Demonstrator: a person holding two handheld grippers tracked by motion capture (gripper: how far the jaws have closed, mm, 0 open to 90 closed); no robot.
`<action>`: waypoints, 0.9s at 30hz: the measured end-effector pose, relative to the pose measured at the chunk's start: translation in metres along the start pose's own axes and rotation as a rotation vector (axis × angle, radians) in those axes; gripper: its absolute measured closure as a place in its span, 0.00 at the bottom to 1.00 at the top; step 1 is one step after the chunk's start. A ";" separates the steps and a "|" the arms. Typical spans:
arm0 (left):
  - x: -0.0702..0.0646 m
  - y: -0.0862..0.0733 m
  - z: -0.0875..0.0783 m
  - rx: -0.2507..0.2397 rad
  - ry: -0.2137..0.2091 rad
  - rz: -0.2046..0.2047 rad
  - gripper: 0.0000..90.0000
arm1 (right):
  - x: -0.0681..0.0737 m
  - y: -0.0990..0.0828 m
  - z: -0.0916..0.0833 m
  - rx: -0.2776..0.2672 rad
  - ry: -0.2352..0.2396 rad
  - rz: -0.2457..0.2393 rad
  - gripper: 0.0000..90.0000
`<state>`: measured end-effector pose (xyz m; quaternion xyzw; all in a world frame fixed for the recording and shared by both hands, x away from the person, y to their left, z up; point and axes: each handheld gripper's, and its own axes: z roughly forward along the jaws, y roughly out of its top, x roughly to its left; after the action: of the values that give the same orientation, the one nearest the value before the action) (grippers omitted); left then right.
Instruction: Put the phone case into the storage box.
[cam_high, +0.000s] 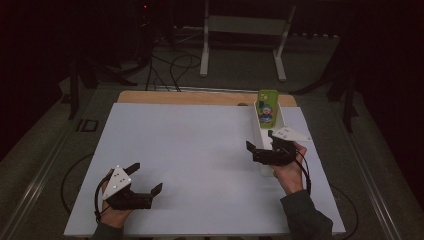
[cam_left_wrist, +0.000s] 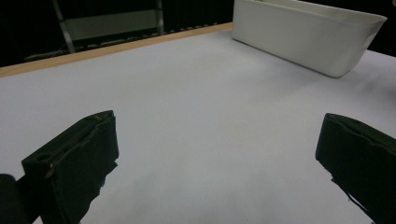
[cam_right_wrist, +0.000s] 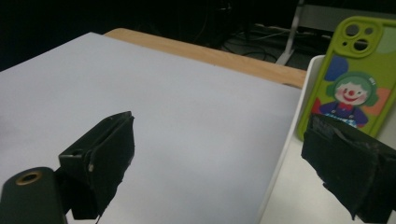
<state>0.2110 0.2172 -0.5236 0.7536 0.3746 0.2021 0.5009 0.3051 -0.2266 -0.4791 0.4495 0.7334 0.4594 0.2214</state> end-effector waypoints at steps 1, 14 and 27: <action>0.000 0.000 0.000 0.000 0.000 0.000 0.00 | 0.001 -0.001 0.000 0.000 0.007 0.000 0.10; 0.000 0.000 0.000 0.001 -0.001 0.000 0.00 | 0.013 -0.013 -0.009 -0.026 0.049 -0.030 0.10; 0.000 0.000 0.001 0.004 0.003 0.001 0.00 | 0.023 -0.029 -0.020 -0.037 0.061 -0.045 0.10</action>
<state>0.2114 0.2168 -0.5243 0.7546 0.3753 0.2028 0.4986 0.2656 -0.2210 -0.4926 0.4145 0.7411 0.4813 0.2173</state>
